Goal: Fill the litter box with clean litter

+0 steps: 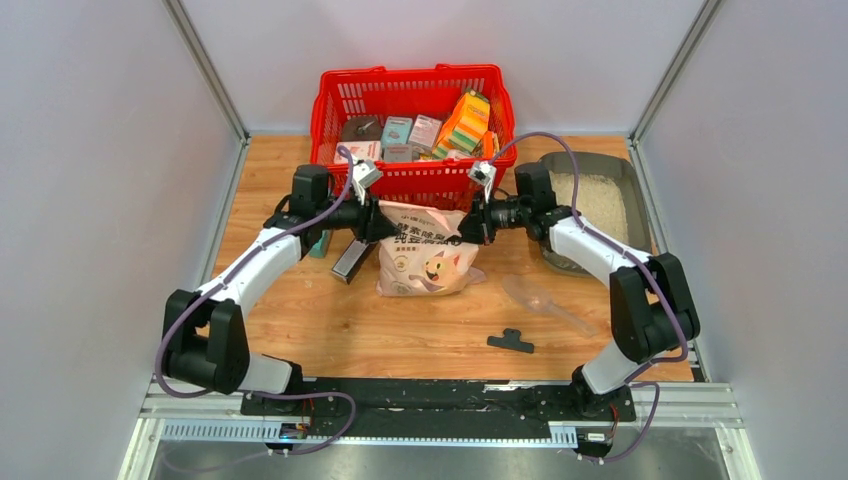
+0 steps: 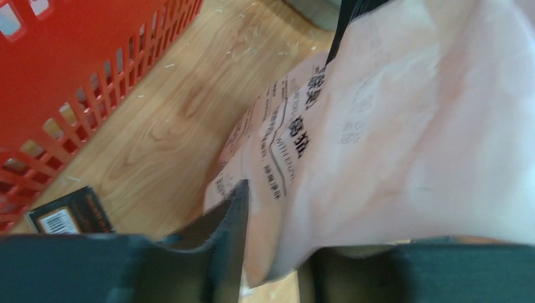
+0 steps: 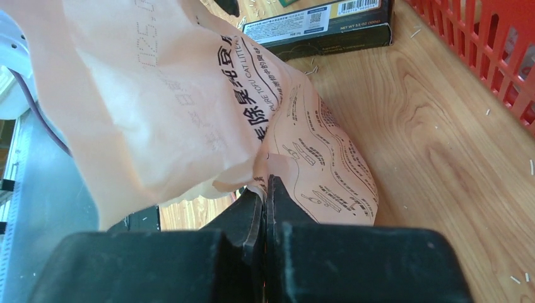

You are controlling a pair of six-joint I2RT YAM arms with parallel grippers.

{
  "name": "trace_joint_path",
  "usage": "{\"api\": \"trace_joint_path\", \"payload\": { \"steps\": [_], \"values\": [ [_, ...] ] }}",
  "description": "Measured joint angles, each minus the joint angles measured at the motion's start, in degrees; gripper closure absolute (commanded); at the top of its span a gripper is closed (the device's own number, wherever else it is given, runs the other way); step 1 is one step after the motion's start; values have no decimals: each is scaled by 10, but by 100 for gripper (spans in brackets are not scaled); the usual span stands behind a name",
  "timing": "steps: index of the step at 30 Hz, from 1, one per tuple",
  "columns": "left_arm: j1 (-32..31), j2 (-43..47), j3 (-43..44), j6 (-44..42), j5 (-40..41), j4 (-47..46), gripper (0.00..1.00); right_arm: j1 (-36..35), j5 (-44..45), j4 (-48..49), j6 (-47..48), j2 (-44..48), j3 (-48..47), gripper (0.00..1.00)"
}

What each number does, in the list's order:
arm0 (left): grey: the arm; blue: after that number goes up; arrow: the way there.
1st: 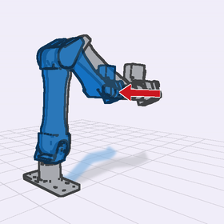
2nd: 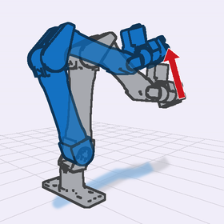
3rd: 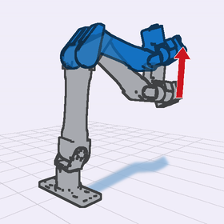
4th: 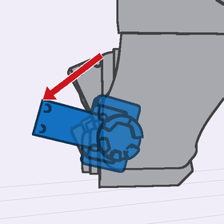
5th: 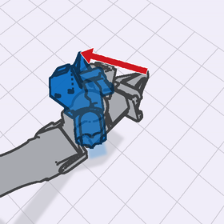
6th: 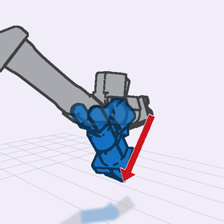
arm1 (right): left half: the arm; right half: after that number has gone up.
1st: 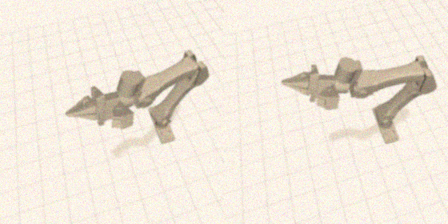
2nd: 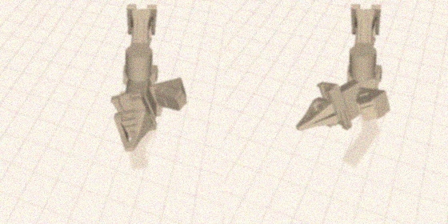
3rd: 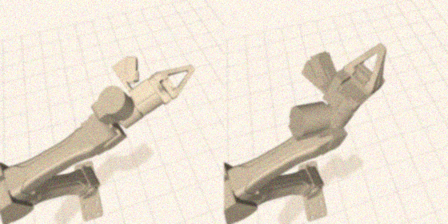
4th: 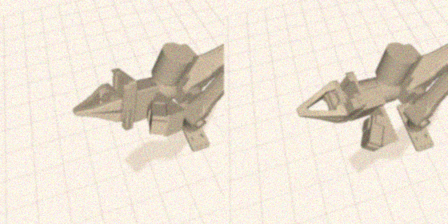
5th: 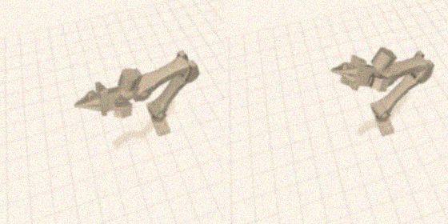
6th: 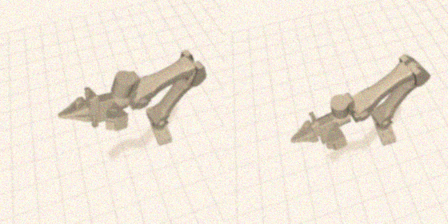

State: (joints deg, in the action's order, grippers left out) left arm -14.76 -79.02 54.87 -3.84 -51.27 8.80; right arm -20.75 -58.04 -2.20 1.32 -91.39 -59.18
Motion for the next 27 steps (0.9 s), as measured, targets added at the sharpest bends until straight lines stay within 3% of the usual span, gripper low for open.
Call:
{"api": "trace_joint_path", "payload": {
  "steps": [3, 5, 13, 19, 27],
  "values": [
    [-5, -10, 0, 61, 1, -36, 94, 0, 0, -7, -11, -4, -6, 100],
    [-6, -11, -1, 87, 0, -36, 100, 3, -2, -14, -23, -4, -7, 100],
    [19, 41, -37, 197, 14, 9, 100, 17, -50, -48, -72, -4, -16, 100],
    [23, 22, -16, 236, -43, 89, 100, 16, -86, -122, -86, -6, -29, 100],
    [36, -15, -47, 399, -112, 90, 100, 18, -141, -134, -194, -47, -32, 100]
  ]
}}
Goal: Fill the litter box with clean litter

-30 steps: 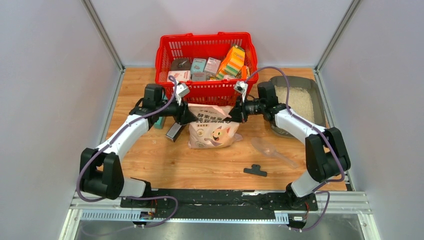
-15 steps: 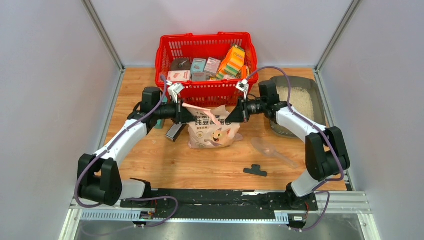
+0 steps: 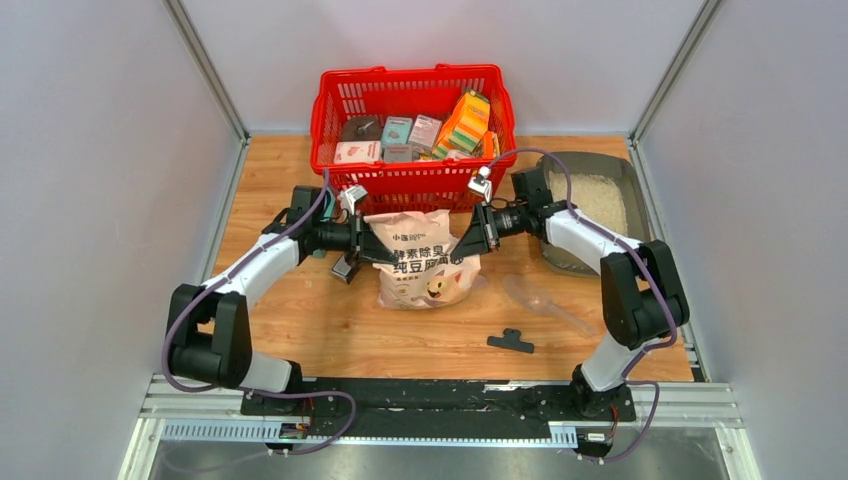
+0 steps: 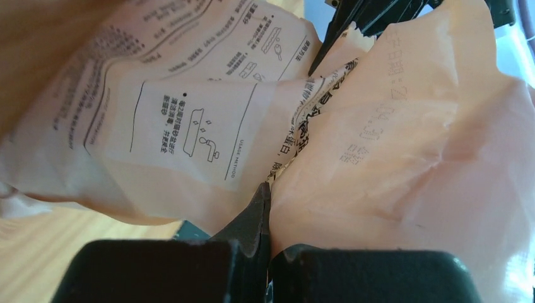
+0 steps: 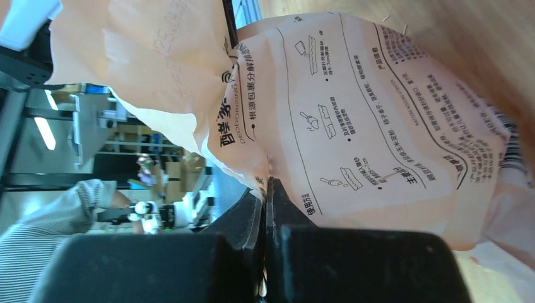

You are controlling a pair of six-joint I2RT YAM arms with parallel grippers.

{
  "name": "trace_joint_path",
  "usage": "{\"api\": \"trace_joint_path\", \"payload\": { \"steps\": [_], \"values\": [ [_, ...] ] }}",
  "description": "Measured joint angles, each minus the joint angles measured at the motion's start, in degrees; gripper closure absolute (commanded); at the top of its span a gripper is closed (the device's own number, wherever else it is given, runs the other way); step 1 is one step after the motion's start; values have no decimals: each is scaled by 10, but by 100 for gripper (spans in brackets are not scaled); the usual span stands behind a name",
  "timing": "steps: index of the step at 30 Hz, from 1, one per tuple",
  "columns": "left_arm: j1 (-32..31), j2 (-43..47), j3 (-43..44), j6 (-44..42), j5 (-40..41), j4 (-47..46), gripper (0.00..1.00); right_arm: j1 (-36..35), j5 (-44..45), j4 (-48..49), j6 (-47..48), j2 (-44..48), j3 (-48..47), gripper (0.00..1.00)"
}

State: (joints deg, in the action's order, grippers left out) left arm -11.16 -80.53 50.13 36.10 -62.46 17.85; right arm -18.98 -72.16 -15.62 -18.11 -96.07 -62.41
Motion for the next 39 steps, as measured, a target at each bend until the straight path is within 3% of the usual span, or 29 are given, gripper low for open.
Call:
{"api": "trace_joint_path", "payload": {
  "steps": [5, 9, 14, 22, 23, 29, 31, 36, 38, 39],
  "values": [
    [1, -23, -17, 100, -36, -22, 100, 0, -19, -28, -19, -14, -9, 100],
    [3, -36, 5, 116, -43, 9, 100, 0, -28, -80, -4, -28, -44, 100],
    [3, -37, 55, 67, -24, 96, 100, -1, -35, -175, 47, -32, -88, 100],
    [1, 0, 75, -42, 18, 200, 98, -23, -48, -241, 113, -35, -69, 100],
    [1, 0, 67, -43, 19, 198, 86, -25, -51, -247, 123, -38, -69, 100],
    [5, -14, 40, -19, 6, 164, 63, -26, -64, -272, 150, -55, -70, 100],
    [9, -16, 45, -27, 11, 162, 60, -26, -64, -274, 154, -55, -70, 100],
    [30, 5, 81, -108, 47, 183, 46, -25, -64, -281, 160, -58, -75, 100],
    [40, 53, 70, -147, 68, 179, 27, -22, -67, -284, 160, -65, -82, 100],
    [43, 84, 59, -164, 74, 171, 26, -22, -69, -285, 160, -69, -85, 100]
  ]
}}
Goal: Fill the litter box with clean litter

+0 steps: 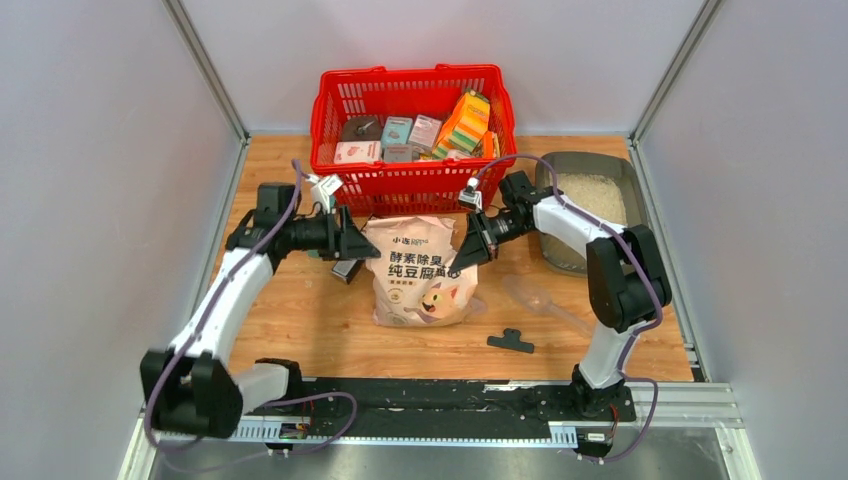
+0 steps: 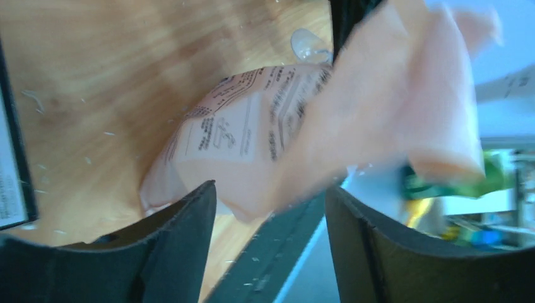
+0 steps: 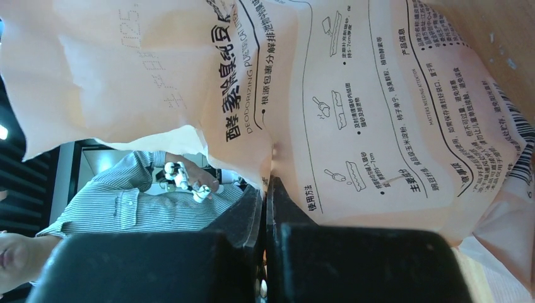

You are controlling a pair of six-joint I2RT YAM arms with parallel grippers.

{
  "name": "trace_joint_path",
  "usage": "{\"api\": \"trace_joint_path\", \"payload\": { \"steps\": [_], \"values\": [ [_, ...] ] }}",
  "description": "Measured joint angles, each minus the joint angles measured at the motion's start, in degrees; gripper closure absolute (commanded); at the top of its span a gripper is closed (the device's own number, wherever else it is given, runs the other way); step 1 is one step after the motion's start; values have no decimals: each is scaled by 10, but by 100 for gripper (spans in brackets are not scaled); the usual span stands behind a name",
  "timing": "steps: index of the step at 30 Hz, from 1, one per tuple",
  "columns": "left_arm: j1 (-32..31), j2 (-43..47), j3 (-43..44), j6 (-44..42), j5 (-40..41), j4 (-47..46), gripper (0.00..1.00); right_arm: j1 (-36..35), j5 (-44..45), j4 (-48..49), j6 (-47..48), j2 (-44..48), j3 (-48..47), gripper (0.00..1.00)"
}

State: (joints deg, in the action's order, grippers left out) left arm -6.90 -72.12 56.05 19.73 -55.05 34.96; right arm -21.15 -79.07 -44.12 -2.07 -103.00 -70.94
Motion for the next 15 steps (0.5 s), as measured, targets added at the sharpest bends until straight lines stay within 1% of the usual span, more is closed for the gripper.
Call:
{"api": "trace_joint_path", "payload": {
  "steps": [3, 5, 8, 10, 11, 15],
  "values": [
    [-1, 116, -70, -39, 17, -73, 24, 3, -4, -1, 0, -11, -12, 100],
    [-8, 151, -111, -56, 21, -117, 24, 3, -2, -1, 2, -13, -17, 100],
    [-22, 132, -157, -55, 26, -209, 24, 3, 6, -2, 7, -13, -26, 100],
    [-33, 100, -172, -49, 35, -250, 23, 3, 12, -2, 10, -10, -26, 99],
    [-39, 85, -179, -46, 43, -268, 23, 3, 17, -3, 13, -8, -26, 95],
    [-55, 71, -187, -21, 63, -335, 24, 3, 49, 16, 10, 17, -19, 92]
  ]
}}
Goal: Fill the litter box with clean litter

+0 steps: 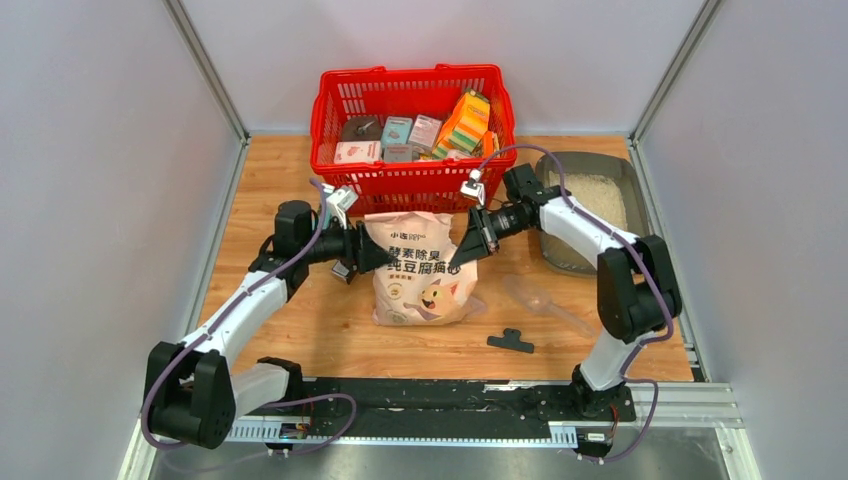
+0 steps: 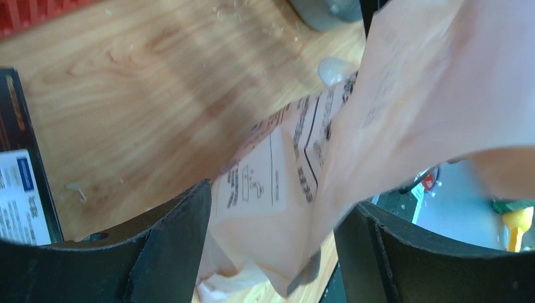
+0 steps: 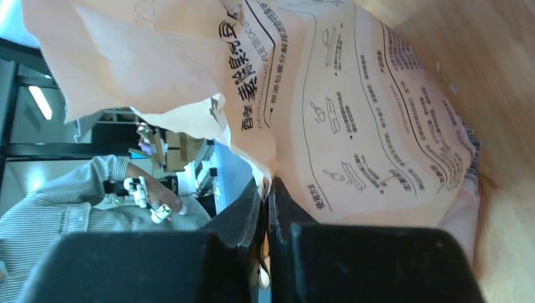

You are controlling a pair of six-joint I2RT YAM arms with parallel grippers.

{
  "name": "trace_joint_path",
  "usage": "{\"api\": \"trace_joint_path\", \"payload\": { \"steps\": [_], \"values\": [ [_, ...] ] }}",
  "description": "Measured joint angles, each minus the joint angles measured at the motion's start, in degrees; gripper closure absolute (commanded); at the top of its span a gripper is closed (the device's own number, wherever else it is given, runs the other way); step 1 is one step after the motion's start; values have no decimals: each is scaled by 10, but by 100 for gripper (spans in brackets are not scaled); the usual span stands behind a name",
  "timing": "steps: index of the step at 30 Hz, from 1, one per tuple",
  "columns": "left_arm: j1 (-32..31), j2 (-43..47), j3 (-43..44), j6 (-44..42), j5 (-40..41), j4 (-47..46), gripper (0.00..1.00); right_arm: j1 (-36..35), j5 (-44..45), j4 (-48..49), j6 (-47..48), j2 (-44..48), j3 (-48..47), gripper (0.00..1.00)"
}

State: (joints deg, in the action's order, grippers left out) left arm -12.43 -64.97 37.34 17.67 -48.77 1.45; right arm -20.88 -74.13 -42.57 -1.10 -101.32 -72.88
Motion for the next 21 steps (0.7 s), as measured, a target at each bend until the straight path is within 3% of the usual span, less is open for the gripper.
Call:
{"api": "trace_joint_path", "payload": {
  "steps": [6, 11, 21],
  "values": [
    [-4, -4, -2, 44, 4, -86, 29, 0, 47, 204, -133, 97, 114, 75],
    [-7, -39, -2, 79, -1, -137, 42, -3, 72, 349, -205, 106, 168, 55],
    [-7, -73, -2, 115, -26, -158, 73, -25, 114, 491, -255, 114, 216, 49]
  ]
}}
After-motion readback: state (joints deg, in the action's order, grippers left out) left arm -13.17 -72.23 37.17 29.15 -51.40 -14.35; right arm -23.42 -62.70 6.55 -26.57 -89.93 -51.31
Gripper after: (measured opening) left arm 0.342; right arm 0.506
